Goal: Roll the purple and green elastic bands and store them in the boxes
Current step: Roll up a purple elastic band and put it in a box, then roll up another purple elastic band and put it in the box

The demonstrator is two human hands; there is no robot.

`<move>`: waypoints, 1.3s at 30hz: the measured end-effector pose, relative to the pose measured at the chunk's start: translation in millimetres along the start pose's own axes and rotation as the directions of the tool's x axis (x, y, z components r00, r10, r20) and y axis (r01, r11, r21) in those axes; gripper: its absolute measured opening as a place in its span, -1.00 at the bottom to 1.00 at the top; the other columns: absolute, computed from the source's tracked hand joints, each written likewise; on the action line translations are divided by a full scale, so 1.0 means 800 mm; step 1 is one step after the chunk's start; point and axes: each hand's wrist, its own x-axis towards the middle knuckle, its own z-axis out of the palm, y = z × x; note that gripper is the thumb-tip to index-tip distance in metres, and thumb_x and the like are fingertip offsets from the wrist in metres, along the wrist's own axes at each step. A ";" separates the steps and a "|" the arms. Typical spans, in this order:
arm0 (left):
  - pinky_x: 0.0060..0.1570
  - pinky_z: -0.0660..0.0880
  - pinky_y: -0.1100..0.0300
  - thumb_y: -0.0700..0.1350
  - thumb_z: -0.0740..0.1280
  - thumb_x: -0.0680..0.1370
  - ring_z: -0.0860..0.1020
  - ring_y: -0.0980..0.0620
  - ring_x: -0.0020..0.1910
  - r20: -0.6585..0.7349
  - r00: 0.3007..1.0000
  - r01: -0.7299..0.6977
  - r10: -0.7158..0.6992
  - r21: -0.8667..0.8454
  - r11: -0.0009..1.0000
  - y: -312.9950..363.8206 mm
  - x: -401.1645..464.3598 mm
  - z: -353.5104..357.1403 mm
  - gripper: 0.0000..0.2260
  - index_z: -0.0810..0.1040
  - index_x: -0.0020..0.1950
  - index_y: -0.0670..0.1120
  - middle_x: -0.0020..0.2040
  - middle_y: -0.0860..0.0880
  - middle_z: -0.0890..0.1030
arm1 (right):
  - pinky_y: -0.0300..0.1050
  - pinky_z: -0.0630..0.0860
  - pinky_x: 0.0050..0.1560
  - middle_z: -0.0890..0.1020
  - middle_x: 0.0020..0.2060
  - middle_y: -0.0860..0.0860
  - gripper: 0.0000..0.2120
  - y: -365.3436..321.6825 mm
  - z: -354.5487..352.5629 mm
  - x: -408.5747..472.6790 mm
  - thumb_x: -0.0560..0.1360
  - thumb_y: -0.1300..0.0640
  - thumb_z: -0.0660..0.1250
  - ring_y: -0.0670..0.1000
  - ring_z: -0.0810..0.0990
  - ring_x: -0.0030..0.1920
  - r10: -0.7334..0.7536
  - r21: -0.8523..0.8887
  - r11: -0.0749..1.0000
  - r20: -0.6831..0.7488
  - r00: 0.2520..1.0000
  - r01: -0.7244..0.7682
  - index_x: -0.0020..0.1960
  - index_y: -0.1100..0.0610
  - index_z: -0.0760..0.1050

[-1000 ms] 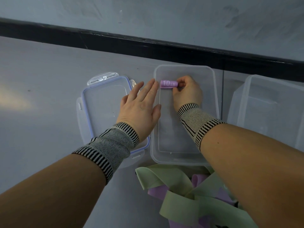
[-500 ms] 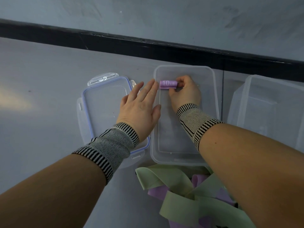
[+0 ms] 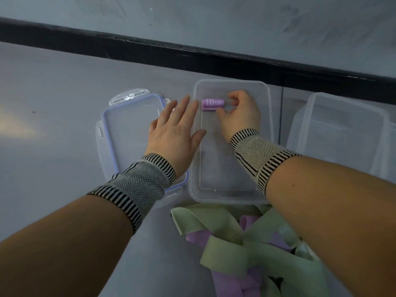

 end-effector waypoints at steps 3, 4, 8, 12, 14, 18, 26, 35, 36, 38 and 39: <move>0.41 0.07 -0.08 0.12 0.10 0.59 0.00 0.02 0.51 -0.016 1.000 -0.004 0.004 -0.044 0.999 0.018 -0.019 -0.011 -0.46 0.03 0.53 0.07 0.55 0.09 0.04 | -0.27 0.44 0.00 0.50 0.10 -0.01 -0.70 -0.012 -0.028 -0.022 0.48 0.11 0.37 -0.05 0.53 0.04 -0.032 0.013 0.999 0.013 0.999 0.032 0.19 0.07 0.44; 0.40 0.09 -0.08 0.12 0.11 0.58 0.02 0.01 0.50 -0.022 1.000 -0.018 0.016 -0.054 0.998 0.025 -0.028 -0.012 -0.46 0.05 0.53 0.06 0.54 0.09 0.06 | -0.28 0.44 -0.01 0.50 0.09 -0.02 -0.72 -0.015 -0.038 -0.031 0.49 0.12 0.37 -0.06 0.53 0.02 -0.043 0.018 0.999 0.019 0.999 0.043 0.18 0.06 0.45; 0.36 0.18 -0.09 0.18 0.05 0.53 0.10 -0.03 0.48 -0.050 0.997 -0.059 0.055 -0.083 0.995 0.052 -0.071 -0.008 -0.45 0.17 0.50 0.04 0.52 0.07 0.15 | -0.39 0.43 -0.13 0.53 0.05 -0.06 -0.75 -0.011 -0.074 -0.071 0.48 0.15 0.37 -0.14 0.54 -0.13 -0.069 0.051 0.996 0.017 0.997 0.068 0.14 0.02 0.47; 0.30 0.26 -0.11 0.20 0.06 0.50 0.21 -0.09 0.44 -0.060 0.993 -0.109 0.104 -0.087 0.990 0.074 -0.118 0.003 -0.44 0.28 0.46 0.01 0.49 0.03 0.25 | -0.28 0.51 -0.07 0.56 0.00 -0.06 -0.80 0.005 -0.115 -0.124 0.47 0.16 0.37 -0.16 0.54 -0.20 -0.082 0.079 0.994 0.017 0.997 0.080 0.07 0.00 0.49; 0.32 0.27 -0.11 0.16 0.14 0.52 0.22 -0.10 0.43 -0.045 0.990 -0.140 0.137 -0.084 0.987 0.086 -0.142 0.002 -0.48 0.31 0.45 0.00 0.49 0.02 0.26 | -0.32 0.50 -0.10 0.57 -0.04 -0.09 -0.82 0.016 -0.145 -0.152 0.46 0.16 0.37 -0.18 0.53 -0.23 -0.082 0.060 0.995 0.000 0.997 0.082 0.03 -0.02 0.49; 0.37 0.21 -0.09 0.07 0.27 0.53 0.18 -0.08 0.44 0.020 0.987 -0.155 0.156 -0.063 0.986 0.101 -0.194 -0.005 -0.50 0.30 0.45 0.02 0.50 0.04 0.23 | -0.38 0.47 -0.15 0.57 -0.15 -0.12 -0.86 0.039 -0.206 -0.208 0.45 0.17 0.37 -0.16 0.55 -0.24 -0.012 0.055 0.998 -0.020 1.000 0.013 -0.04 -0.02 0.49; 0.38 0.21 0.02 -0.03 0.32 0.50 0.25 -0.09 0.40 0.090 0.993 -0.064 0.071 -0.085 0.994 0.096 -0.294 0.021 -0.56 0.40 0.38 0.02 0.45 0.00 0.32 | -0.22 0.49 -0.02 0.59 -0.28 -0.14 -0.93 0.096 -0.233 -0.330 0.43 0.12 0.41 -0.09 0.57 -0.19 0.057 -0.057 0.997 0.094 0.994 -0.052 -0.08 0.03 0.60; 0.36 0.25 -0.01 0.01 0.34 0.48 0.20 -0.11 0.42 0.208 0.974 0.088 -0.086 -0.003 0.996 0.058 -0.289 0.059 -0.39 0.19 0.49 0.09 0.50 0.01 0.19 | -0.10 0.44 0.15 0.58 0.14 0.00 -0.67 0.133 -0.141 -0.336 0.47 0.04 0.36 0.04 0.51 0.11 0.045 -0.225 0.974 0.309 0.950 0.027 0.22 0.05 0.50; 0.38 0.24 -0.03 0.03 0.34 0.48 0.18 -0.10 0.44 0.246 0.966 0.081 -0.079 0.002 0.997 0.060 -0.285 0.063 -0.36 0.15 0.50 0.09 0.52 0.02 0.15 | -0.06 0.44 0.18 0.55 0.18 0.00 -0.62 0.134 -0.136 -0.336 0.47 0.05 0.36 0.06 0.49 0.14 0.039 -0.224 0.974 0.299 0.954 0.030 0.27 0.03 0.46; 0.38 0.23 -0.03 0.02 0.33 0.49 0.19 -0.06 0.44 0.303 0.953 0.029 -0.026 -0.006 1.000 0.065 -0.282 0.072 -0.39 0.18 0.49 0.09 0.51 0.07 0.19 | 0.00 0.43 0.22 0.50 0.24 0.02 -0.53 0.135 -0.132 -0.333 0.44 0.07 0.36 0.08 0.48 0.16 0.015 -0.198 0.980 0.265 0.964 0.039 0.34 0.01 0.39; 0.38 0.24 0.00 -0.01 0.32 0.50 0.22 -0.04 0.43 0.315 0.949 -0.008 0.019 -0.035 0.999 0.070 -0.283 0.075 -0.44 0.23 0.47 0.09 0.49 0.09 0.23 | 0.01 0.42 0.24 0.47 0.28 0.02 -0.48 0.134 -0.133 -0.331 0.43 0.09 0.37 0.09 0.48 0.18 0.001 -0.176 0.983 0.257 0.967 0.046 0.37 0.01 0.36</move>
